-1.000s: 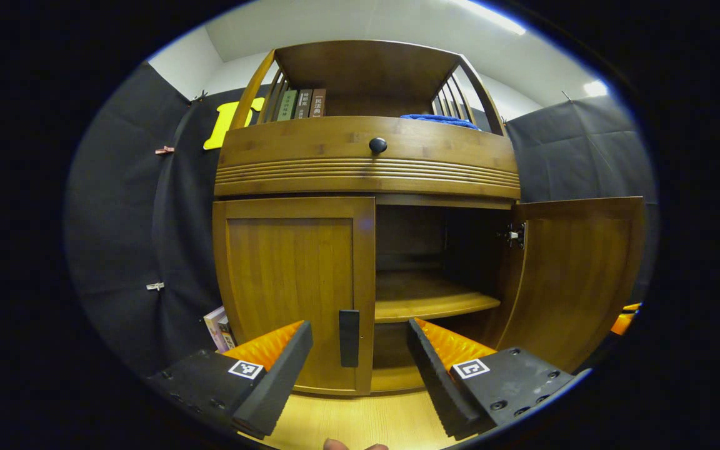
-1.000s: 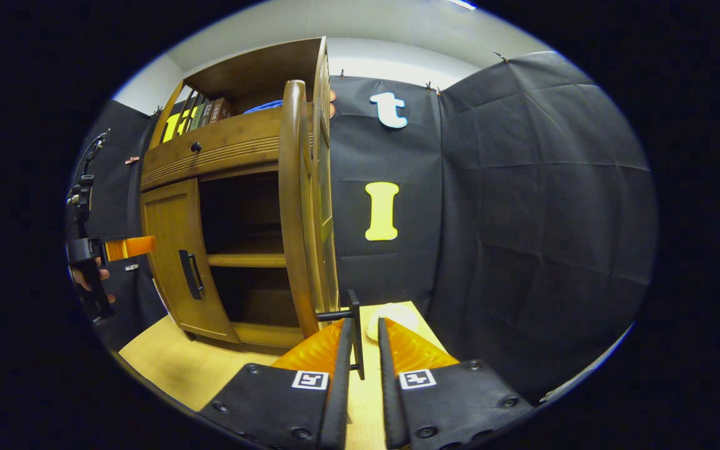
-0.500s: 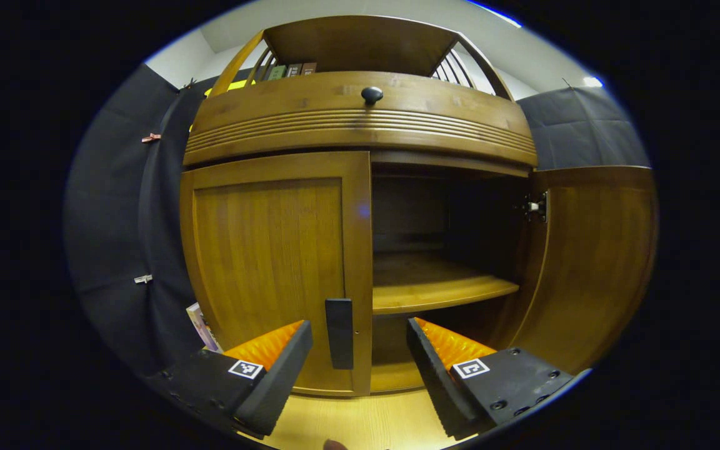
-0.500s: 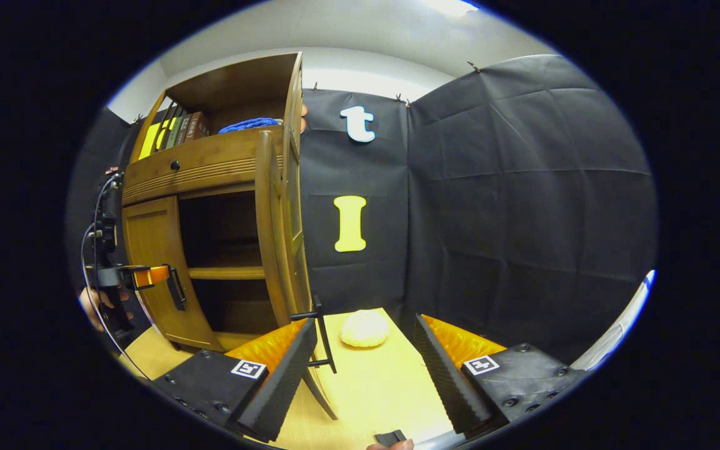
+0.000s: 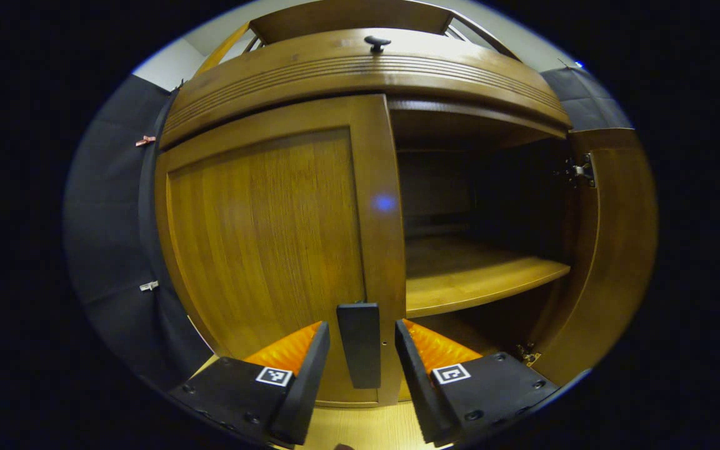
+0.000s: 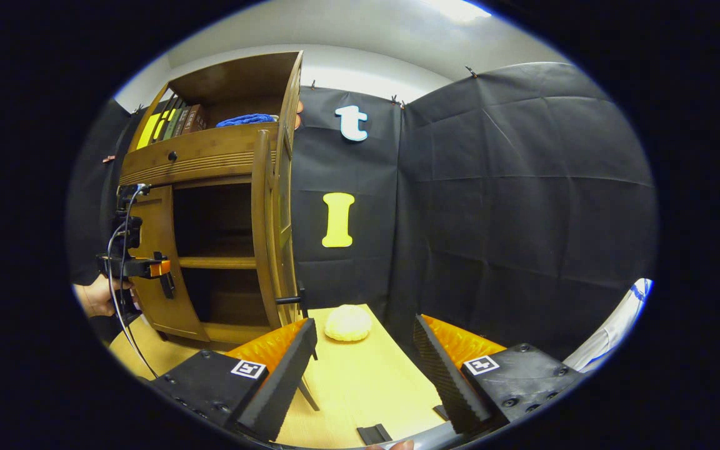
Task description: Open the right door of the double-door shoe cabinet with the right hand, and open the left door with the left hand.
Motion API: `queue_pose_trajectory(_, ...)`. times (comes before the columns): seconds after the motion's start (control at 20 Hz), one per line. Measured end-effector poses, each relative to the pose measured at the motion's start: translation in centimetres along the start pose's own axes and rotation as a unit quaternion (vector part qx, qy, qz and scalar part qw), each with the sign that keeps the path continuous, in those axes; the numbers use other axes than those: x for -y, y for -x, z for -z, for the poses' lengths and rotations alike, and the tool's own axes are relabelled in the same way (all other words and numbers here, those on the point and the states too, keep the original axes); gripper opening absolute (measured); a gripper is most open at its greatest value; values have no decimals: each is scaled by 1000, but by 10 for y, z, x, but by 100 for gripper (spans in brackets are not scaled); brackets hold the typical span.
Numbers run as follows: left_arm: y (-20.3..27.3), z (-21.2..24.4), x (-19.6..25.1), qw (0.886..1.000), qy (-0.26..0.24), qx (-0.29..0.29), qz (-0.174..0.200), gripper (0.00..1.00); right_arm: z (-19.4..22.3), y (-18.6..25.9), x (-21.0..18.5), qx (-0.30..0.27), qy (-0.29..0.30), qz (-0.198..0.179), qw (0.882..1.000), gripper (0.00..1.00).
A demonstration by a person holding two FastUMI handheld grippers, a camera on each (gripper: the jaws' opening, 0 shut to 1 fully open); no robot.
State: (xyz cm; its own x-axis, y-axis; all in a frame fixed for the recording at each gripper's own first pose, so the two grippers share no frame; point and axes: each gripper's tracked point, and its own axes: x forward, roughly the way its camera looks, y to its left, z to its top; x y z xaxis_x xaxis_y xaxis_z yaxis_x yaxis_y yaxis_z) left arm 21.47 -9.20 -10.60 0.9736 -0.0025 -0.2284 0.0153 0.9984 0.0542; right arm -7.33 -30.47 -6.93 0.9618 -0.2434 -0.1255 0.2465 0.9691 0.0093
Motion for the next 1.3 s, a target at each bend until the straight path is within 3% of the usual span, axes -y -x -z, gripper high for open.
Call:
queue_pose_trajectory(0.3, -13, 9, 2, 1000, 14, -6, 3, 36, -3, 7, 9, 3, -5, 20, 1000, 100)
queue_pose_trajectory(0.55, -10, 13, 2, 1000, 20, -13, 14, 32, -5, 15, 0, 3, -2, 15, 1000, 100)
queue_pose_trajectory(0.6, -6, 12, 1, 1000, 21, -13, 19, 32, -6, 15, -3, 3, -2, 13, 1000, 94)
queue_pose_trajectory(0.65, 0, 14, -1, 999, 21, -12, 24, 32, -8, 15, -7, 4, -5, 9, 1000, 99)
queue_pose_trajectory(0.8, 25, 19, -7, 999, 18, -13, 29, 31, -13, 17, -21, 11, -8, -6, 1000, 100)
queue_pose_trajectory(0.9, 41, 22, -12, 999, 21, -13, 28, 31, -12, 17, -28, 15, 4, -12, 1000, 94)
queue_pose_trajectory(1.0, 61, 28, -21, 999, 23, -14, 28, 30, -14, 16, -39, 18, 16, -21, 999, 100)
queue_pose_trajectory(1.2, 98, 36, -40, 999, 25, -16, 28, 30, -18, 19, -75, 25, 14, -54, 998, 99)
queue_pose_trajectory(1.25, 106, 38, -46, 999, 26, -16, 27, 30, -19, 20, -85, 25, 15, -63, 998, 94)
queue_pose_trajectory(1.3, 114, 39, -52, 999, 26, -17, 25, 30, -19, 19, -93, 26, 17, -70, 997, 99)
